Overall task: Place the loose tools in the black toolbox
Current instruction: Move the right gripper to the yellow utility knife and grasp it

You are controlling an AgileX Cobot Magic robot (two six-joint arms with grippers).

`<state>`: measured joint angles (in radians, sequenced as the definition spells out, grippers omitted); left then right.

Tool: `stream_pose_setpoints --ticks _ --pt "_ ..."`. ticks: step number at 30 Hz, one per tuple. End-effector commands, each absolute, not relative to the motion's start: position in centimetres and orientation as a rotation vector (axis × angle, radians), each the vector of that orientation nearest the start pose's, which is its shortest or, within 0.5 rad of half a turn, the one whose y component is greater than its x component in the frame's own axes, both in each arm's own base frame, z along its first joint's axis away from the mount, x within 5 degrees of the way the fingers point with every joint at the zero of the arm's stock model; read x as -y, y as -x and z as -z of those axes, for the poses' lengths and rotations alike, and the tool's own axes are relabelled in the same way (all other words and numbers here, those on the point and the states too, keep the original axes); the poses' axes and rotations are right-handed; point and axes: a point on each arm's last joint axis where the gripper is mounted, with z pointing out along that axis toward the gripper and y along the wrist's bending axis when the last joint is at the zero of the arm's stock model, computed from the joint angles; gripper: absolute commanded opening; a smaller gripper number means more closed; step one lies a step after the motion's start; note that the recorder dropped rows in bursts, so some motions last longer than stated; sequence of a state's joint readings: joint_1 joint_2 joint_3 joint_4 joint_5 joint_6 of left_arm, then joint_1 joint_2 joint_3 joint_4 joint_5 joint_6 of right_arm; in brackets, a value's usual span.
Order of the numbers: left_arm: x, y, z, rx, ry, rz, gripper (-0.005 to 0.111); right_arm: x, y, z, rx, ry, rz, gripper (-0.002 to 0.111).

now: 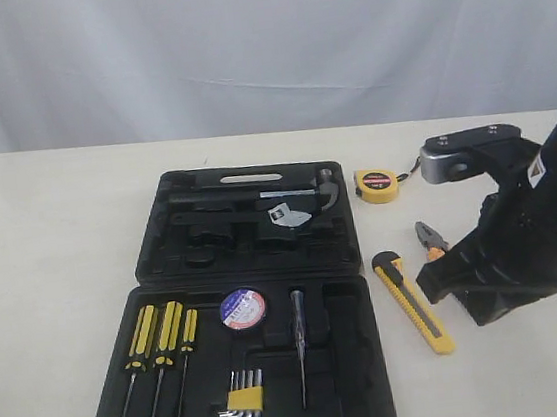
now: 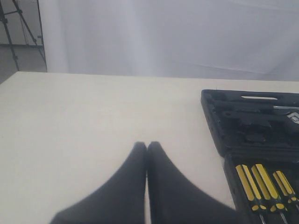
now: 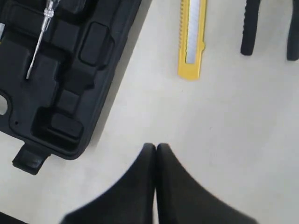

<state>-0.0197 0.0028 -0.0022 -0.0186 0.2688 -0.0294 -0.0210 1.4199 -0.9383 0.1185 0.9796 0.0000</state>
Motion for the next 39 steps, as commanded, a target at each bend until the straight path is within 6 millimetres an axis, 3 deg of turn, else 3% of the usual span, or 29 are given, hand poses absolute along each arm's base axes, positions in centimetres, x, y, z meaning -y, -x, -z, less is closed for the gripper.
stream_pose_setpoints --ticks 1,14,18,22,28,32,35,39 --pt "0.2 -5.5 -18.9 -1.753 0.021 0.058 0.000 -0.4 -25.2 -24.0 -2.916 -0.122 -0.179 0.000" --pt "0.2 -5.5 -18.9 -1.753 0.021 0.058 0.000 -0.9 -25.0 -24.1 -2.937 -0.229 -0.270 0.000" --pt "0.2 -5.5 -18.9 -1.753 0.021 0.058 0.000 -0.7 -25.7 -24.2 -2.867 -0.233 -0.254 0.000" --pt "0.2 -5.5 -18.9 -1.753 0.021 0.058 0.000 -0.3 -28.3 -24.1 -2.928 -0.188 -0.188 0.000" --pt "0.2 -5.5 -18.9 -1.753 0.021 0.058 0.000 1.1 -34.4 -23.6 -2.936 -0.118 -0.017 0.000" --pt "0.2 -5.5 -18.9 -1.753 0.021 0.058 0.000 1.5 -36.2 -21.9 -2.972 -0.127 -0.023 0.001" --pt "0.2 -5.5 -18.9 -1.753 0.021 0.058 0.000 1.5 -36.8 -19.6 -3.032 -0.114 -0.025 0.013" --pt "0.2 -5.5 -18.9 -1.753 0.021 0.058 0.000 1.5 -37.5 -17.0 -3.070 -0.117 -0.026 0.040"
